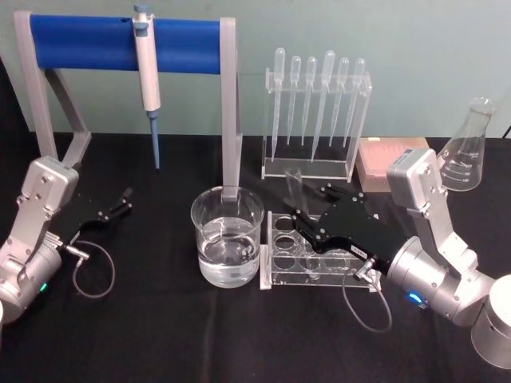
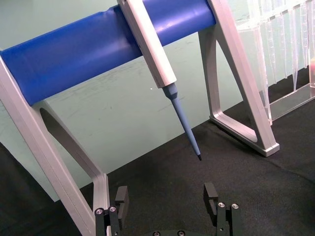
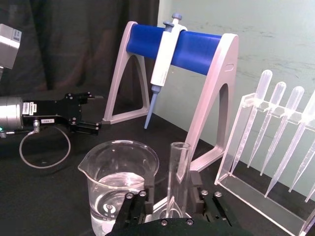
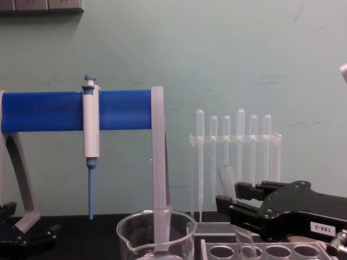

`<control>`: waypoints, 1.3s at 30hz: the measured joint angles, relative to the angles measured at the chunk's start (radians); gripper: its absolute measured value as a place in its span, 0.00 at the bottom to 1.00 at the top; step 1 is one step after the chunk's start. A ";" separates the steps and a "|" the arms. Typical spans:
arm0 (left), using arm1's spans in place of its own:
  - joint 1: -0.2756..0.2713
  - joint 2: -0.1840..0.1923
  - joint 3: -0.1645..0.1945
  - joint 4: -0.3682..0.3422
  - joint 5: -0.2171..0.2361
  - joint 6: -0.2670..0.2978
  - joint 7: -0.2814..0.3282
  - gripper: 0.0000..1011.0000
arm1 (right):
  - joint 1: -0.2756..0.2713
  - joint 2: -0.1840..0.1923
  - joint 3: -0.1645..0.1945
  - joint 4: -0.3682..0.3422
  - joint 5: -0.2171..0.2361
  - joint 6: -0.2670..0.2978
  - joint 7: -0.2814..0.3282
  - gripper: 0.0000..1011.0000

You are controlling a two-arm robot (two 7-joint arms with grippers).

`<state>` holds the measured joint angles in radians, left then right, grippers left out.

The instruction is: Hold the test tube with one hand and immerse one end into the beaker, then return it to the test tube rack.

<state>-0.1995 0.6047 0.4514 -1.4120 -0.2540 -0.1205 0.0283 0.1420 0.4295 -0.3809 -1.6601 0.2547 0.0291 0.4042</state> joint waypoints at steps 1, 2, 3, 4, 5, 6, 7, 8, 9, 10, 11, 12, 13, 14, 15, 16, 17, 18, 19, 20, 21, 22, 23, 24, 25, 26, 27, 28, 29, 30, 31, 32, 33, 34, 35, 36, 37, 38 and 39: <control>0.000 0.000 0.000 0.000 0.000 0.000 0.000 0.99 | -0.002 0.001 0.001 -0.003 -0.001 0.001 0.000 0.44; 0.000 0.000 0.000 0.000 0.000 0.000 0.000 0.99 | -0.006 0.003 0.003 -0.009 -0.002 0.006 -0.001 0.45; 0.000 0.000 0.000 0.000 0.000 0.000 0.000 0.99 | -0.010 0.004 0.005 -0.014 -0.002 0.009 -0.002 0.52; 0.000 0.000 0.000 0.000 0.000 0.000 0.000 0.99 | -0.021 0.010 0.011 -0.027 -0.003 0.016 -0.007 0.52; 0.000 0.000 0.000 0.000 0.000 0.000 0.000 0.99 | -0.029 0.014 0.014 -0.036 -0.002 0.021 -0.010 0.56; 0.000 0.000 0.000 0.000 0.000 0.000 0.000 0.99 | -0.050 0.023 0.023 -0.056 0.000 0.031 -0.016 0.62; 0.000 0.000 0.000 0.000 0.000 0.000 0.000 0.99 | -0.050 0.023 0.023 -0.056 0.000 0.031 -0.016 0.62; 0.000 0.000 0.000 0.000 0.000 0.000 0.000 0.99 | -0.076 0.034 0.036 -0.080 0.006 0.042 -0.022 0.65; 0.000 0.000 0.000 0.000 0.000 0.000 0.000 0.99 | -0.090 0.040 0.044 -0.093 0.010 0.047 -0.026 0.70; 0.000 0.000 0.000 0.000 0.000 0.000 0.000 0.99 | -0.105 0.046 0.053 -0.107 0.015 0.052 -0.029 0.72; 0.000 0.000 0.000 0.000 0.000 0.000 0.000 0.99 | -0.137 0.060 0.072 -0.136 0.025 0.062 -0.037 0.76; 0.000 0.000 0.000 0.000 0.000 0.000 0.000 0.99 | -0.155 0.068 0.084 -0.150 0.030 0.067 -0.042 0.78; 0.000 0.000 0.000 0.000 0.000 0.000 0.000 0.99 | -0.171 0.075 0.095 -0.164 0.034 0.071 -0.048 0.81; 0.000 0.000 0.000 0.000 0.000 0.000 0.000 0.99 | -0.199 0.086 0.118 -0.185 0.041 0.076 -0.059 0.84; 0.000 0.000 0.000 0.000 0.000 0.000 0.000 0.99 | -0.212 0.092 0.131 -0.193 0.044 0.078 -0.065 0.87; 0.000 0.000 0.000 0.000 0.000 0.000 0.000 0.99 | -0.237 0.099 0.160 -0.205 0.051 0.079 -0.078 0.91; 0.000 0.000 0.000 0.000 0.000 0.000 0.000 0.99 | -0.247 0.100 0.175 -0.207 0.052 0.078 -0.087 0.93; 0.000 0.000 0.000 0.000 0.000 0.000 0.000 0.99 | -0.255 0.100 0.190 -0.207 0.053 0.076 -0.098 0.94; 0.000 0.000 0.000 0.000 0.000 0.000 0.000 0.99 | -0.261 0.098 0.204 -0.205 0.053 0.073 -0.108 0.96; 0.000 0.000 0.000 0.000 0.000 0.000 0.000 0.99 | -0.265 0.090 0.225 -0.193 0.050 0.066 -0.129 0.97; 0.000 0.000 0.000 0.000 0.000 0.000 0.000 0.99 | -0.264 0.083 0.235 -0.181 0.045 0.060 -0.144 0.99; 0.000 0.000 0.000 0.000 0.000 0.000 0.000 0.99 | -0.262 0.076 0.244 -0.169 0.040 0.054 -0.155 0.99; 0.000 0.000 0.000 0.000 0.000 0.000 0.000 0.99 | -0.257 0.067 0.250 -0.153 0.033 0.046 -0.169 0.99; 0.000 0.000 0.000 0.000 0.000 0.000 0.000 0.99 | -0.245 0.049 0.257 -0.121 0.011 0.028 -0.198 0.99; 0.000 0.000 0.000 0.000 0.000 0.000 0.000 0.99 | -0.236 0.039 0.258 -0.099 -0.001 0.017 -0.213 0.99; 0.000 0.000 0.000 0.000 0.000 0.000 0.000 0.99 | -0.229 0.029 0.259 -0.079 -0.012 0.006 -0.225 0.99; 0.000 0.000 0.000 0.000 0.000 0.000 0.000 0.99 | -0.216 0.010 0.260 -0.042 -0.031 -0.018 -0.247 0.99; 0.000 0.000 0.000 0.000 0.000 0.000 0.000 0.99 | -0.202 -0.012 0.260 0.003 -0.051 -0.052 -0.270 0.99; 0.000 0.000 0.000 0.000 0.000 0.000 0.000 0.99 | -0.196 -0.023 0.259 0.025 -0.061 -0.071 -0.280 0.99; 0.000 0.000 0.000 0.000 0.000 0.000 0.000 0.99 | -0.192 -0.032 0.258 0.046 -0.070 -0.088 -0.288 0.99; 0.000 0.000 0.000 0.000 0.000 0.000 0.000 0.99 | -0.187 -0.041 0.257 0.064 -0.078 -0.104 -0.295 0.99; 0.000 0.000 0.000 0.000 0.000 0.000 0.000 0.99 | -0.183 -0.049 0.255 0.081 -0.084 -0.116 -0.299 0.99; 0.000 0.000 0.000 0.000 0.000 0.000 0.000 0.99 | -0.180 -0.055 0.254 0.096 -0.091 -0.127 -0.303 0.99; 0.000 0.000 0.000 0.000 0.000 0.000 0.000 0.99 | -0.174 -0.066 0.251 0.117 -0.103 -0.142 -0.309 0.99; 0.000 0.000 0.000 0.000 0.000 0.000 0.000 0.99 | -0.170 -0.075 0.249 0.135 -0.113 -0.153 -0.314 0.99; 0.000 0.000 0.000 0.000 0.000 0.000 0.000 0.99 | -0.168 -0.080 0.248 0.142 -0.117 -0.157 -0.314 0.99; 0.000 0.000 0.000 0.000 0.000 0.000 0.000 0.99 | -0.165 -0.083 0.247 0.147 -0.121 -0.161 -0.315 0.99; 0.000 0.000 0.000 0.000 0.000 0.000 0.000 0.99 | -0.166 -0.083 0.246 0.147 -0.121 -0.161 -0.315 0.99; 0.000 0.000 0.000 0.000 0.000 0.000 0.000 0.99 | -0.166 -0.082 0.247 0.146 -0.120 -0.161 -0.315 0.99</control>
<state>-0.1995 0.6047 0.4514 -1.4120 -0.2539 -0.1205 0.0283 -0.0236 0.3474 -0.1340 -1.5143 0.1343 -0.1317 0.0888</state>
